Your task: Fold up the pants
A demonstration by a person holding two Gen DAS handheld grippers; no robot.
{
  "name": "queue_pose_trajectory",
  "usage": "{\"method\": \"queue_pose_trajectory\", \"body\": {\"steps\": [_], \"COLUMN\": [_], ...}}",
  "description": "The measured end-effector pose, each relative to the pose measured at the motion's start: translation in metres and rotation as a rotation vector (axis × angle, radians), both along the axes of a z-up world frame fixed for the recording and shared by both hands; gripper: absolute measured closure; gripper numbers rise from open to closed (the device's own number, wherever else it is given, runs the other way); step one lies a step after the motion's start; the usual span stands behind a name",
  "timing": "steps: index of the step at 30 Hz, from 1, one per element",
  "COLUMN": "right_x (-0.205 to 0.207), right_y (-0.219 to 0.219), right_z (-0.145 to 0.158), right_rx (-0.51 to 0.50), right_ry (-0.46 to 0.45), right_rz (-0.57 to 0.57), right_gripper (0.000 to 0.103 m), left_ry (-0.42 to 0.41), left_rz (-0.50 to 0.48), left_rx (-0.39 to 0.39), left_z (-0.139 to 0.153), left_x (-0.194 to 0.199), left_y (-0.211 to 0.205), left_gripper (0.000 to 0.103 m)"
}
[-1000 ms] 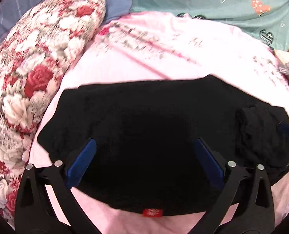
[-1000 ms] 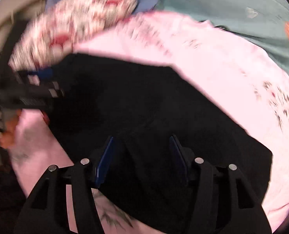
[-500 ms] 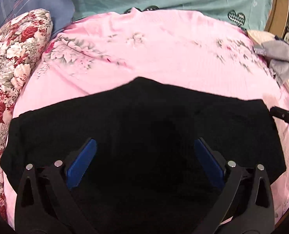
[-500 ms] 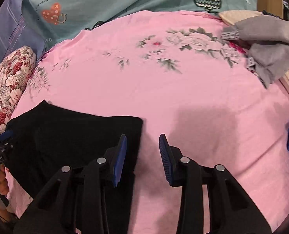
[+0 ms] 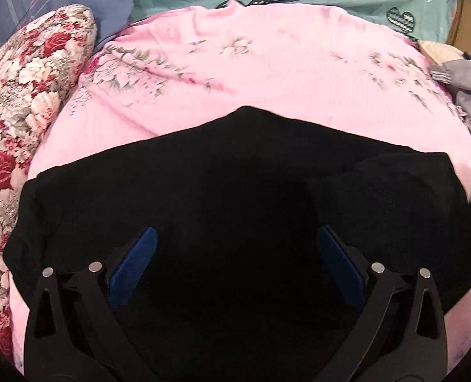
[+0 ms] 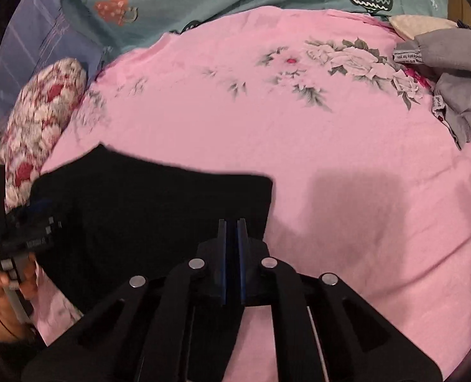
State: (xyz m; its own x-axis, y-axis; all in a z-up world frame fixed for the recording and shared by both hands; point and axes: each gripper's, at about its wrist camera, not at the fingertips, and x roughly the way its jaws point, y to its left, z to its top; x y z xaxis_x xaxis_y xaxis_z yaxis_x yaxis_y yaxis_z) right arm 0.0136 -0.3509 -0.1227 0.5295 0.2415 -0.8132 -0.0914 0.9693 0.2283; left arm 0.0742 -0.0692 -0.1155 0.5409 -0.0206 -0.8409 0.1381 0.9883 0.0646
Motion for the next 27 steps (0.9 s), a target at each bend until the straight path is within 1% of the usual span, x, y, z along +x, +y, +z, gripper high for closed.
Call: {"method": "queue_pose_trajectory", "body": {"steps": [2,3,4,5,6,7,8,9,10,11,12,13,14,15,16,18,19,20,22,23,25,27], "right_x": [-0.021,-0.034,-0.047,-0.059,-0.064,-0.067,-0.067,-0.064,-0.060,-0.058,-0.053,-0.046,-0.039,-0.035,-0.037,-0.039,-0.037,-0.033,-0.025,-0.019,-0.003,0.013], "right_y": [0.015,0.020,0.026,0.029,0.029,0.026,0.022,0.019,0.019,0.022,0.027,0.034,0.038,0.043,0.051,0.062,0.065,0.065,0.060,0.058,0.055,0.050], "right_z": [-0.020,-0.021,-0.020,-0.017,-0.013,-0.008,0.000,0.006,0.012,0.013,0.011,0.003,-0.007,-0.020,-0.022,-0.018,-0.014,-0.007,0.007,0.014,0.021,0.023], "right_rx": [-0.039,-0.087,-0.155,-0.203,-0.222,-0.209,-0.158,-0.113,-0.086,-0.084,-0.084,-0.080,-0.082,-0.108,-0.164,-0.247,-0.260,-0.217,-0.118,-0.099,-0.124,-0.079], "right_ry": [0.087,0.060,0.039,0.037,0.039,0.036,0.022,-0.004,-0.042,-0.059,-0.062,-0.040,0.008,0.060,0.029,0.019,0.025,0.018,-0.029,-0.060,-0.106,-0.114], "right_rz": [0.067,0.087,0.114,0.138,0.136,0.121,0.104,0.086,0.067,0.064,0.071,0.083,0.099,0.112,0.141,0.174,0.171,0.168,0.142,0.109,0.017,-0.046], "right_gripper": [0.096,0.093,0.090,0.088,0.080,0.079,0.079,0.076,0.068,0.065,0.064,0.064,0.064,0.062,0.059,0.057,0.057,0.057,0.057,0.056,0.056,0.056], "left_ry": [0.011,0.019,0.023,0.031,0.040,0.043,0.038,0.024,0.015,0.011,0.019,0.032,0.041,0.053,0.062,0.049,0.039,0.024,0.001,-0.004,-0.021,-0.026], "left_rz": [-0.004,-0.002,0.009,0.021,0.032,0.040,0.046,0.047,0.038,0.022,0.016,0.019,0.023,0.038,0.055,0.065,0.073,0.083,0.096,0.099,0.095,0.078], "left_rx": [0.066,0.077,0.039,0.021,0.003,-0.011,-0.015,-0.022,-0.026,-0.015,0.024,0.045,0.037,0.028,0.018,-0.004,-0.015,-0.032,-0.063,-0.072,-0.086,-0.102], "left_z": [-0.010,-0.014,-0.015,-0.014,-0.014,-0.011,-0.010,-0.007,-0.006,-0.007,-0.011,-0.016,-0.019,-0.020,-0.019,-0.013,-0.009,-0.004,0.004,0.007,0.015,0.021], "left_x": [0.002,0.003,0.002,0.002,0.002,0.003,0.001,-0.001,-0.003,-0.004,-0.004,-0.003,-0.002,-0.002,-0.002,-0.005,-0.007,-0.009,-0.012,-0.013,-0.012,-0.006], "left_y": [-0.004,-0.003,0.002,0.006,0.009,0.011,0.011,0.011,0.009,0.007,0.004,0.005,0.007,0.012,0.018,0.028,0.032,0.037,0.044,0.045,0.042,0.034], "left_gripper": [0.002,0.002,0.002,0.002,0.002,0.002,0.002,0.002,0.002,0.002,0.002,0.002,0.002,0.002,0.002,0.002,0.002,0.002,0.002,0.002,0.002,0.002]}}
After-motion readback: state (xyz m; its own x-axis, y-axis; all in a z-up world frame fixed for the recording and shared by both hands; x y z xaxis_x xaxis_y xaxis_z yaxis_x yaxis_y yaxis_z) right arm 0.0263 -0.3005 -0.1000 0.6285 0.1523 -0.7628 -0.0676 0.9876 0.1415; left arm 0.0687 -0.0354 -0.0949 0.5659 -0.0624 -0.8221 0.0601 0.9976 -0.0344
